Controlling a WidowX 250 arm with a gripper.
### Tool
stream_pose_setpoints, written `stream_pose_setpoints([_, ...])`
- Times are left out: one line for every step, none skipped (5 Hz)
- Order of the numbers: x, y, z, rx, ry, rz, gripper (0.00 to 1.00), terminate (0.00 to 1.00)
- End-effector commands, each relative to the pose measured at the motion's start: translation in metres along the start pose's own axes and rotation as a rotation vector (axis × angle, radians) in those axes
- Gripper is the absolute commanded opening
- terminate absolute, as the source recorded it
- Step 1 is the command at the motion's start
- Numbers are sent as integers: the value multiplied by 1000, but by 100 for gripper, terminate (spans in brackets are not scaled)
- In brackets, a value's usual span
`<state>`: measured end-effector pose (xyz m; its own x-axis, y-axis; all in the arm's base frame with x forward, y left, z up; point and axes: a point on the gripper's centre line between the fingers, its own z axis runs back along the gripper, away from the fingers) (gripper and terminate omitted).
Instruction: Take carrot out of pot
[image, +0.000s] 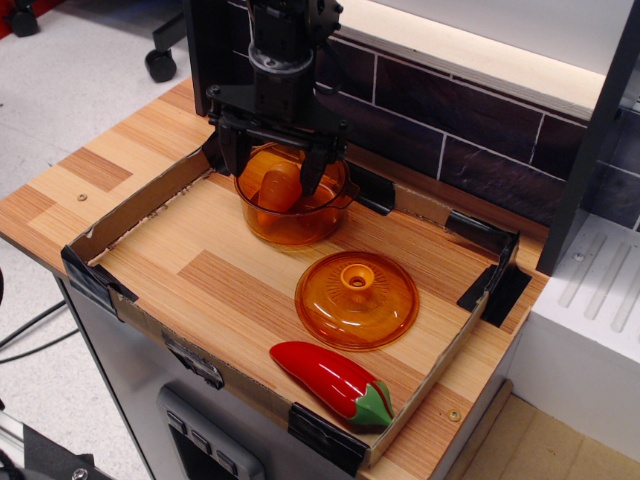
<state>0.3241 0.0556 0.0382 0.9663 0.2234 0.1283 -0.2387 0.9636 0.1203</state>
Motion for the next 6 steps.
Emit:
stream_pose_setpoints([9, -1, 6, -16, -33, 49, 100, 0])
stream_pose_setpoints([11, -1, -1, 1, -33, 58, 100, 0])
stream_pose_setpoints([12, -2, -7, 19, -34, 64, 100, 0])
stream_pose_setpoints([12, -4, -14, 40, -29, 62, 100, 0])
stream_pose_setpoints([12, -4, -18, 52, -28, 65, 100, 0])
stream_pose_setpoints([11, -3, -14, 60, -45, 82, 0, 0])
